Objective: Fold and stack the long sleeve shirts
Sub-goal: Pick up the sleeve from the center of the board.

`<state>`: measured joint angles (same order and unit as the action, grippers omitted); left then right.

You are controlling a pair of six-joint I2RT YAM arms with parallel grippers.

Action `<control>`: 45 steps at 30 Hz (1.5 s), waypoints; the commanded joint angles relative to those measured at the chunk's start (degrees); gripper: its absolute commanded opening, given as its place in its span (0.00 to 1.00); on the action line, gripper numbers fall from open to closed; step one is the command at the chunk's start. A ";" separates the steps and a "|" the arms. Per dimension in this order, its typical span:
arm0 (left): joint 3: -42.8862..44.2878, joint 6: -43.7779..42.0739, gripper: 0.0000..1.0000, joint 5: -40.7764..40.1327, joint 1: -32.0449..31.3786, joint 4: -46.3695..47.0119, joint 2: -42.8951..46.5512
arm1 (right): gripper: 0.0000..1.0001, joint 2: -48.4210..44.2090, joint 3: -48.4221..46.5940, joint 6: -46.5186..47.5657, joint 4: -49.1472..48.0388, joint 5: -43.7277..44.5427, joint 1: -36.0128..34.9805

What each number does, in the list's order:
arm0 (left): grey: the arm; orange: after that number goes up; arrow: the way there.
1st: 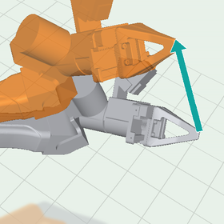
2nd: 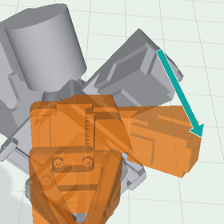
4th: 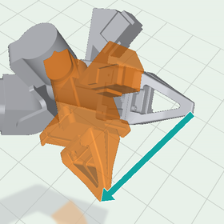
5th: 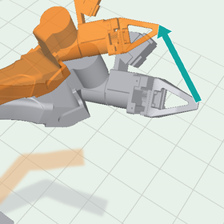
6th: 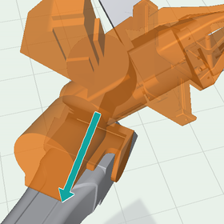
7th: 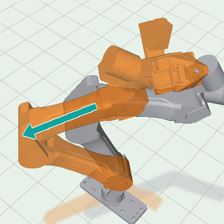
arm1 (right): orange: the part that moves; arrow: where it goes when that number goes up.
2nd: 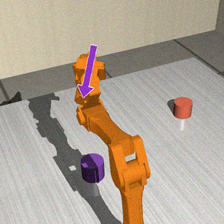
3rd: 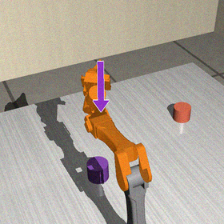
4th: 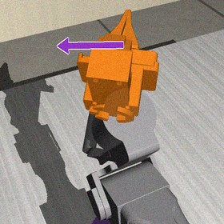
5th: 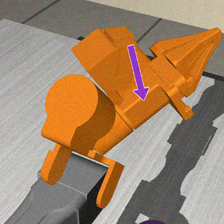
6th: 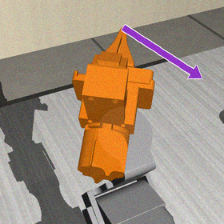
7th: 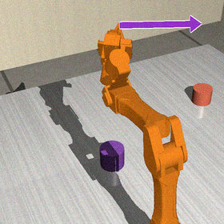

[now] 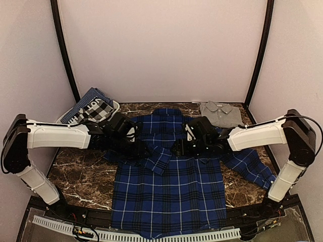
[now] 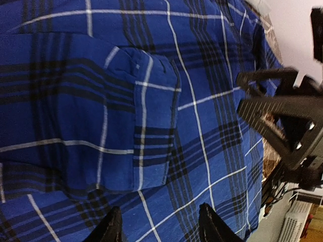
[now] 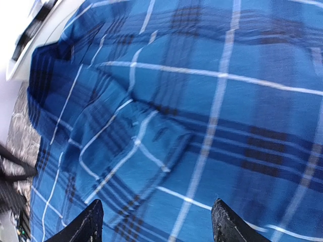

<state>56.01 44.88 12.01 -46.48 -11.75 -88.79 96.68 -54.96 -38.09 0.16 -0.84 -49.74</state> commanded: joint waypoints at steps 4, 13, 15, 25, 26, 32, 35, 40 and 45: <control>13.89 -6.26 0.50 -8.71 -7.84 -9.97 -12.53 | 0.70 -8.02 5.64 -0.86 1.20 3.19 1.38; 18.46 -4.81 0.54 -11.34 -10.03 -16.33 -17.98 | 0.71 -11.76 8.63 -0.90 1.51 3.09 1.40; 17.38 -4.39 0.56 -13.38 -10.22 -17.15 -17.10 | 0.71 -11.77 8.85 -0.83 1.36 2.84 1.40; 12.42 -0.59 0.60 -8.76 -10.35 -13.86 -14.58 | 0.70 -10.74 8.03 -0.15 0.89 1.95 1.40; 12.49 -0.37 0.61 -8.94 -10.32 -13.68 -14.74 | 0.71 -10.83 8.09 -0.25 0.69 1.90 1.40; 14.92 0.75 0.63 -9.65 -10.30 -12.06 -16.93 | 0.71 -11.19 8.06 -0.33 0.62 1.90 1.40; 15.60 1.17 0.63 -10.85 -9.90 -11.37 -17.96 | 0.71 -11.46 7.52 -0.19 1.05 1.90 1.40; 15.41 1.41 0.55 -11.36 -8.50 -9.37 -17.71 | 0.71 -10.66 6.95 0.94 0.93 1.11 1.40; 15.85 0.82 0.40 -13.67 -6.74 -8.35 -17.13 | 0.72 -8.55 5.89 2.13 0.40 -2.04 1.31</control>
<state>70.37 46.02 0.73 -54.76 -21.56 -106.83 86.41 -47.20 -37.58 1.76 -0.54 -48.58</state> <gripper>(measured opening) 0.443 0.716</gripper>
